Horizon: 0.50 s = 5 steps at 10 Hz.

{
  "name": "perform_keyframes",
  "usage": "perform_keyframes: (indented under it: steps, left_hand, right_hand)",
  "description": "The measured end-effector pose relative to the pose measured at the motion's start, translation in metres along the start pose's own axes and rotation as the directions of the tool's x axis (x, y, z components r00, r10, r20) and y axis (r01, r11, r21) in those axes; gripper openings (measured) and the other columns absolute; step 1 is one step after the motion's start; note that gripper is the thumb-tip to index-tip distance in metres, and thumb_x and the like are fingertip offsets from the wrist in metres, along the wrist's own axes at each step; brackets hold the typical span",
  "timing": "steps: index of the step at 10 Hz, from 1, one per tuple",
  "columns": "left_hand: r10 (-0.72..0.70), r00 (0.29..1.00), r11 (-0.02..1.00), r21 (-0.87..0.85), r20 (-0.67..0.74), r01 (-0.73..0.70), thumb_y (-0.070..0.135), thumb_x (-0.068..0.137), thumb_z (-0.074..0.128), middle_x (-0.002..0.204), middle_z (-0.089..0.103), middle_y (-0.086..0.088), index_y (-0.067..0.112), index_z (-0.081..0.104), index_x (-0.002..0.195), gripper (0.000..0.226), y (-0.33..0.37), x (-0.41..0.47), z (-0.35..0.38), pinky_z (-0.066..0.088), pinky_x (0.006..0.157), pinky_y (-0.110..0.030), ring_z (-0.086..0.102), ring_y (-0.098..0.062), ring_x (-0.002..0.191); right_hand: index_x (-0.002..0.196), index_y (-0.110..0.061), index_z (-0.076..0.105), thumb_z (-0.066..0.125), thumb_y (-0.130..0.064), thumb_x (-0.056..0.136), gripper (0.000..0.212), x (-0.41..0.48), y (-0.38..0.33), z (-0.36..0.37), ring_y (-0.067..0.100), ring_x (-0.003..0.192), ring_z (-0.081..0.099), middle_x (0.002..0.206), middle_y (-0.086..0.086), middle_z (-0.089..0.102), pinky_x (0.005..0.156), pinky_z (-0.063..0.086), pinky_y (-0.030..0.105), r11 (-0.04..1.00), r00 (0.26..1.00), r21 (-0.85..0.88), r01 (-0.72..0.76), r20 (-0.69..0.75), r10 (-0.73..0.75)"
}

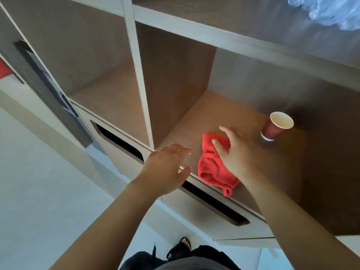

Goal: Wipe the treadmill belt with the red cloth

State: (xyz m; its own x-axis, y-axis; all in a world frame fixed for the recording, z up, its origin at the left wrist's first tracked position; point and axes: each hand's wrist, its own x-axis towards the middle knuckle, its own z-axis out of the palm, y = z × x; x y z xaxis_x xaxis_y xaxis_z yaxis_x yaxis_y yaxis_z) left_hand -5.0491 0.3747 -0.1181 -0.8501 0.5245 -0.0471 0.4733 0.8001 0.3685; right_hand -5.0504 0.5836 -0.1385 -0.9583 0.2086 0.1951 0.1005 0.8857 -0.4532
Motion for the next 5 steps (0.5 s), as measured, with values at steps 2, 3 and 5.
perform_keyframes:
  steps: [2, 3, 5]
  left_hand:
    - [0.048, 0.995, 0.999, 0.006, 0.084, -0.049, 0.042, 0.090, 0.045, 0.138, 0.044, 0.011, 0.032, 0.039, 0.136, 0.047, -0.013, 0.023, -0.001, 0.041, 0.100, -0.037, 0.050, -0.011, 0.118]
    - [0.107, 0.989, 0.994, -0.005, 0.104, -0.107, 0.041, 0.091, 0.045, 0.139, 0.043, 0.010, 0.031, 0.040, 0.135, 0.046, -0.019, 0.030, -0.010, 0.041, 0.099, -0.040, 0.047, -0.013, 0.120]
    - [0.285, 0.951, 0.958, -0.012, 0.121, -0.285, 0.040, 0.092, 0.044, 0.134, 0.045, 0.010, 0.031, 0.040, 0.136, 0.046, -0.035, 0.014, -0.031, 0.041, 0.097, -0.038, 0.046, -0.013, 0.120]
  right_hand:
    - [0.126, -0.019, 0.056, 0.061, -0.034, 0.087, 0.041, 0.003, 0.000, 0.018, 0.026, 0.116, 0.053, 0.126, 0.004, 0.058, 0.098, 0.042, 0.042, 0.999, 0.999, 0.004, -0.043, -0.027, 0.043]
    - [0.127, -0.021, 0.055, 0.059, -0.037, 0.088, 0.042, -0.004, -0.007, 0.018, 0.026, 0.117, 0.052, 0.128, 0.003, 0.057, 0.100, 0.041, 0.044, 0.996, 0.995, -0.023, -0.086, -0.051, 0.085]
    - [0.130, -0.026, 0.053, 0.058, -0.038, 0.088, 0.044, -0.040, -0.045, 0.010, 0.024, 0.125, 0.044, 0.134, -0.002, 0.052, 0.100, 0.041, 0.044, 0.975, 0.961, -0.036, -0.220, -0.180, 0.210]
